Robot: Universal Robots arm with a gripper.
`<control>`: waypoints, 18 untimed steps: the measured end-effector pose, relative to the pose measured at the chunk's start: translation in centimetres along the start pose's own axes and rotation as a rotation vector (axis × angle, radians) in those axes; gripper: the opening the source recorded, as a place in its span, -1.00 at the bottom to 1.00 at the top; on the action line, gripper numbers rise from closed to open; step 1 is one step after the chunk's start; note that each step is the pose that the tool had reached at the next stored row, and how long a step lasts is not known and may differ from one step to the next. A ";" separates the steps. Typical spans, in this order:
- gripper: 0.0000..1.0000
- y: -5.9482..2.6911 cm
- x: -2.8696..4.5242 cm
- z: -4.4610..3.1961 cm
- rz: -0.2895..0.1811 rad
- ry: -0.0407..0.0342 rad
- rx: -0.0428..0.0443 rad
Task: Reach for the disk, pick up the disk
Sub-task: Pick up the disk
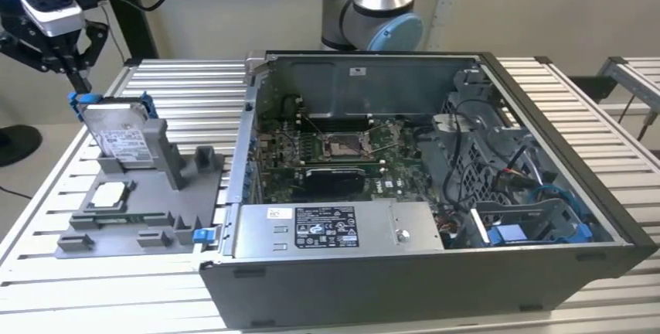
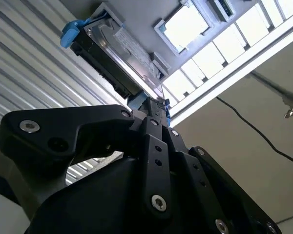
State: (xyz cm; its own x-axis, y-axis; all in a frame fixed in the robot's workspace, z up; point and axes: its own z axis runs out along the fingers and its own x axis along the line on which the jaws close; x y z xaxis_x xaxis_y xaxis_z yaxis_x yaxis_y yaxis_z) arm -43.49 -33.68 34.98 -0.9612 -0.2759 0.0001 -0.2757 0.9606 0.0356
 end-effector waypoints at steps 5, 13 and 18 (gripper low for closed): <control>-1.00 0.00 0.00 0.00 -0.057 0.0024 0.0013; -1.00 0.00 0.00 0.00 -0.164 0.0069 0.0038; -1.00 0.00 0.01 0.00 -0.235 0.0099 0.0054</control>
State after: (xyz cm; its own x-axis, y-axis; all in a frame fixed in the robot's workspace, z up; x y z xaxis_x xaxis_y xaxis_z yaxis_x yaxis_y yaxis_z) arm -43.50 -33.67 34.98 -0.8704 -0.4924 0.0022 -0.4921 0.8700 0.0304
